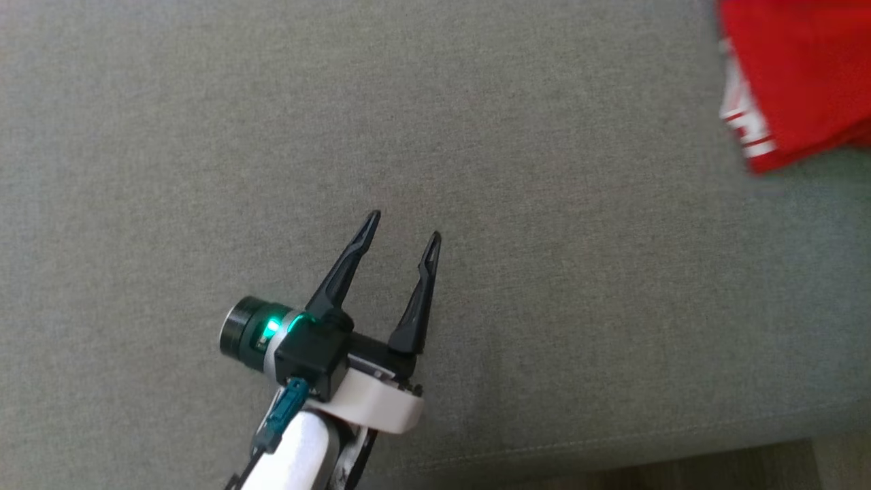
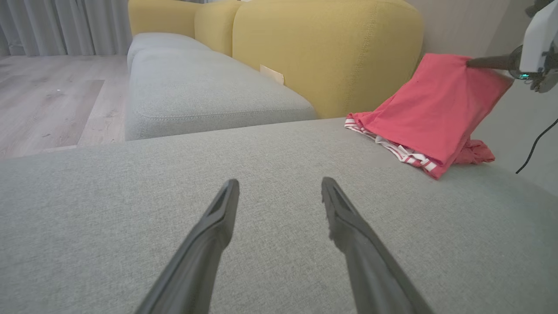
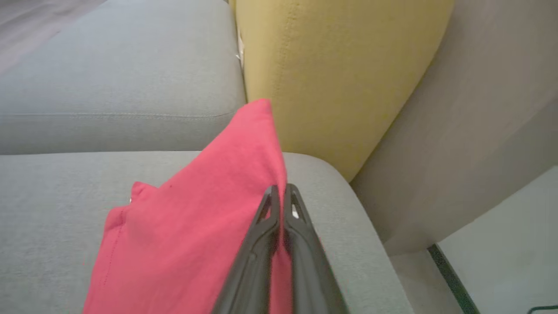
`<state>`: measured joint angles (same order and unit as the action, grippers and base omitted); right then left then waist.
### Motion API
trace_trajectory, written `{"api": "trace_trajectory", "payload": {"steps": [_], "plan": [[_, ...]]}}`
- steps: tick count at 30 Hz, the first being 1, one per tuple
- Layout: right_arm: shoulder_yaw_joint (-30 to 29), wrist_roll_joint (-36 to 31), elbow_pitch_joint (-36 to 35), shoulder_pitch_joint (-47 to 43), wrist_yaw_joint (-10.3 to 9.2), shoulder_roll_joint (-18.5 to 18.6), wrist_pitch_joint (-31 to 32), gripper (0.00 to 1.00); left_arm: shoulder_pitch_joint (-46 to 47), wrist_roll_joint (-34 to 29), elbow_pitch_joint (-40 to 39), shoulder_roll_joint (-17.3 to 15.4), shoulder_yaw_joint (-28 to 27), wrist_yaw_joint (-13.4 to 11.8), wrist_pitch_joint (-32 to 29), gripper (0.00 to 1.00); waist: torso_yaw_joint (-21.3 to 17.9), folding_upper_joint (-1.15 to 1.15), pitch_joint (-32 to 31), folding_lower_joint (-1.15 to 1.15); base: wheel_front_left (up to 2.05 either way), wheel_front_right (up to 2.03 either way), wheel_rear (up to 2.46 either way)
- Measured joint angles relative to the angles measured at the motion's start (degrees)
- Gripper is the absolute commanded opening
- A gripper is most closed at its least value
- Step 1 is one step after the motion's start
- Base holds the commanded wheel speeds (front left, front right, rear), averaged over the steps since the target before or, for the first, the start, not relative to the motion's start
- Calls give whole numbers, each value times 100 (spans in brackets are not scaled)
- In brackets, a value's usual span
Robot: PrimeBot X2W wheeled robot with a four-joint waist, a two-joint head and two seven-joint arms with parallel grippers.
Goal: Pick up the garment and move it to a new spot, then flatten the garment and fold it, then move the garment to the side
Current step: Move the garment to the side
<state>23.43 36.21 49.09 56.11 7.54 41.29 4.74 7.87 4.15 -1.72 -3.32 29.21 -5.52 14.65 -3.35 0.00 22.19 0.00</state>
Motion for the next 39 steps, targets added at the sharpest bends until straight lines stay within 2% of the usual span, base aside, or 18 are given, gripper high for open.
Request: {"api": "trace_trajectory", "payload": {"steps": [4,5,6,7,8,12,14,20,26,32,39], "plan": [[-372,-219,87,89,0,227,221,0,111,5,18,0,42,4,0,100,65,0,91,0,0,0,0],[-452,-271,149,82,0,250,257,20,118,10,34,1,48,5,0,100,97,0,95,0,0,0,0],[-538,-315,229,71,0,260,321,45,120,14,67,1,56,13,0,100,132,0,88,0,0,0,0],[-600,-370,330,62,0,264,367,85,119,14,101,1,65,56,0,100,164,0,73,0,0,0,0],[-639,-467,421,40,0,265,404,100,118,14,129,1,70,57,0,100,188,0,46,0,0,0,0],[-881,-1202,731,-192,0,266,264,100,103,14,172,1,64,55,0,100,273,0,-123,0,0,0,0],[-1004,-1411,764,-307,0,127,152,100,71,14,183,1,44,56,0,100,305,0,-234,0,0,0,0],[-1230,-1798,636,-852,0,-783,-213,100,-226,10,204,2,-68,78,0,100,385,0,-674,0,0,0,0],[-1636,-1912,669,-1783,0,-1449,-806,100,-667,-55,204,0,-193,147,0,100,518,0,-1204,0,0,0,0],[-1588,-1707,135,-2455,0,-2279,-1625,100,-1139,-44,318,-3,-461,91,0,100,659,0,-1713,0,0,0,0],[-1271,-1494,-962,-3640,0,-2930,-1894,100,-1714,175,445,-11,-1034,-90,0,100,738,0,-2316,0,0,0,0]]}}
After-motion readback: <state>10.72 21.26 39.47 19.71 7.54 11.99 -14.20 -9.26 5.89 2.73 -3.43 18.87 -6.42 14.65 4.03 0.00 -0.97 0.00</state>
